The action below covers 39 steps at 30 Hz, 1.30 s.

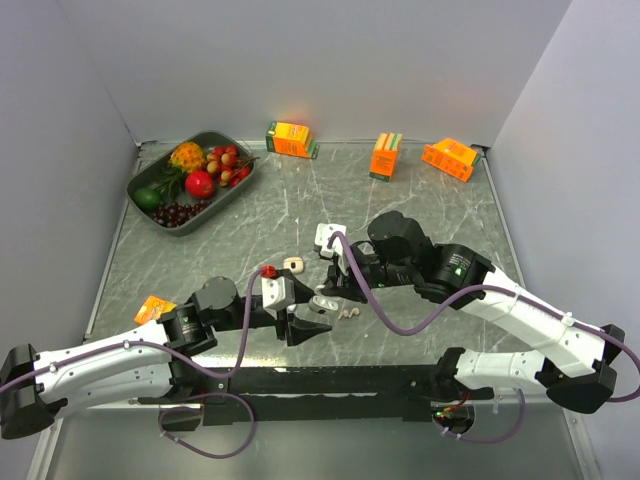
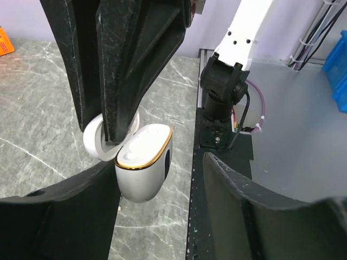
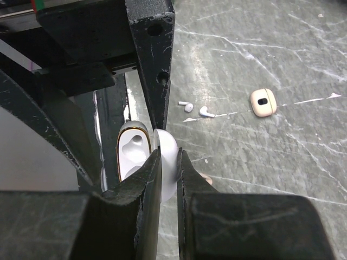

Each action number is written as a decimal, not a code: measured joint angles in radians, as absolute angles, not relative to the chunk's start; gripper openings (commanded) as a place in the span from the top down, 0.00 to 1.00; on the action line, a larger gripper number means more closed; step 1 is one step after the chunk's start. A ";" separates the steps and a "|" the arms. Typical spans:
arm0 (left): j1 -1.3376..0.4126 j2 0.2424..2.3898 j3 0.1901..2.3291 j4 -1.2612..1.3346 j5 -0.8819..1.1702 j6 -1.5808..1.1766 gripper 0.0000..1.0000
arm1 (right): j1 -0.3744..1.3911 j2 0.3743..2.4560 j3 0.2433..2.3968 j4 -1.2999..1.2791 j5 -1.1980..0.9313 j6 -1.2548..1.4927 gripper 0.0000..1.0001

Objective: Insert the wireless bluetooth earbuds into the charging case
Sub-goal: Adjust the charging case.

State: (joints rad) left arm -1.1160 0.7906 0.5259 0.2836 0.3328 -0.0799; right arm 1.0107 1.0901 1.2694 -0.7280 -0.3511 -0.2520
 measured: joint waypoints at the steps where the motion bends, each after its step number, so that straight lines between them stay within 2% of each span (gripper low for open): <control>1: -1.116 0.791 0.526 0.285 0.333 -0.083 0.37 | 1.011 1.090 1.269 -0.726 -0.348 -0.252 1.00; 6: -1.116 0.791 0.526 0.287 0.332 -0.096 0.46 | 1.012 1.090 1.267 -0.722 -0.342 -0.252 1.00; 10: -1.115 0.791 0.526 0.287 0.327 -0.099 0.49 | 1.015 1.090 1.267 -0.722 -0.342 -0.252 1.00; 16: -1.114 0.790 0.526 0.287 0.322 -0.105 0.36 | 1.019 1.090 1.267 -0.719 -0.337 -0.252 1.00; 20: -1.114 0.790 0.526 0.287 0.316 -0.118 0.36 | 1.023 1.090 1.261 -0.717 -0.330 -0.252 1.00; 28: -1.114 0.791 0.526 0.287 0.316 -0.129 0.53 | 1.026 1.090 1.255 -0.717 -0.329 -0.252 1.00; 30: -1.110 0.791 0.526 0.287 0.316 -0.129 0.60 | 1.028 1.090 1.255 -0.717 -0.329 -0.251 1.00; 33: -1.106 0.791 0.526 0.286 0.315 -0.135 0.67 | 1.032 1.090 1.255 -0.717 -0.332 -0.251 1.00; 38: -1.105 0.796 0.526 0.286 0.317 -0.140 0.74 | 1.033 1.089 1.255 -0.718 -0.333 -0.252 1.00; 39: -1.105 0.796 0.526 0.286 0.317 -0.140 0.81 | 1.033 1.089 1.255 -0.718 -0.333 -0.252 1.00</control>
State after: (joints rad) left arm -1.1046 0.7959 0.5259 0.2863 0.3168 -0.1398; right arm 1.0332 1.0893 1.2552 -0.7177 -0.3328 -0.2523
